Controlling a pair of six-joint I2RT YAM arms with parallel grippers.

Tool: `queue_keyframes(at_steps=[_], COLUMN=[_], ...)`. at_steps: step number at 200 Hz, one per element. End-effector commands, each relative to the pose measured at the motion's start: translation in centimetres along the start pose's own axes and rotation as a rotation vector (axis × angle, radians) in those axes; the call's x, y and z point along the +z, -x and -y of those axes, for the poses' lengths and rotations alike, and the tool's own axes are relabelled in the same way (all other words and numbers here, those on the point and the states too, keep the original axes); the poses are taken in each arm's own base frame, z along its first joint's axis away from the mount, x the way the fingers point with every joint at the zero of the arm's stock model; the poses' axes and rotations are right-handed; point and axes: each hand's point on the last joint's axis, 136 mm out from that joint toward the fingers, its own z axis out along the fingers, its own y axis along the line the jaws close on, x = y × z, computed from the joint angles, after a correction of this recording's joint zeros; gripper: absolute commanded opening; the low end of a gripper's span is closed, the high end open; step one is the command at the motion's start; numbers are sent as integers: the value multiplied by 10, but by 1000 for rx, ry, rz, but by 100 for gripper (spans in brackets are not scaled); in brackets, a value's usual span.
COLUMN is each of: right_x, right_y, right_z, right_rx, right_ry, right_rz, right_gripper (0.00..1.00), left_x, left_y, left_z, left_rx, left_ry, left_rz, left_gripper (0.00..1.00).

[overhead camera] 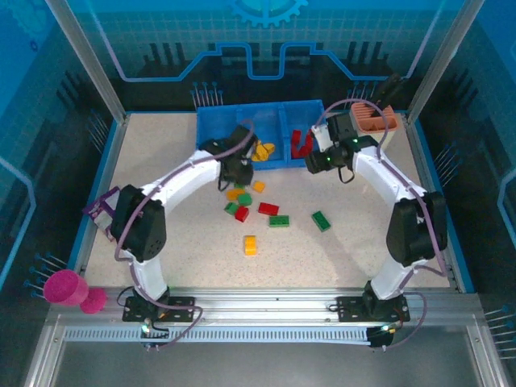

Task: Sort the legos into containers by color
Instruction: Place the lego in the container.

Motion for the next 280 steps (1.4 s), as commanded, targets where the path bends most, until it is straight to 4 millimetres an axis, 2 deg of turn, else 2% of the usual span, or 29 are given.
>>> queue_keyframes(at_steps=[1,24,43,59,71,100,134,159,203,227,264,280], right_x=[-5,-10,-13,-17,-17,-9,-1,0,5,12,24,27], right_y=[-17,-35,-51,-61,-68,-81,-101,-118,-135,-143,-150,-151], right_z=[-25,-67,-106,-135,-149,-199,-242,-257,-280,-287,-286,-286], right_rx=[37,-68,-132,-49,41,244,286,299,275,262,248,228], right_ry=[73,159,220,254,234,270,268,223,155,128,84,68], right_rz=[-2,-9,-29,-76,-106,-112,-188,-233,-280,-309,-337,-346], right_gripper=[60,60,61,60,60,60,61,62,62,62,62,62], left_x=[-13,-7,7,22,35,66,90,106,123,126,124,118], left_y=[39,73,90,101,106,110,117,121,126,128,133,136], left_z=[-25,-56,-74,-89,-96,-112,-129,-138,-135,-131,-130,-128], left_rx=[-23,-79,-136,-161,-172,-199,-239,-248,-241,-237,-230,-229], left_ry=[49,124,145,179,187,211,214,209,174,150,140,129], left_rz=[90,140,148,145,139,111,109,106,106,111,126,131], left_gripper=[23,23,23,23,23,23,24,27,35,42,53,54])
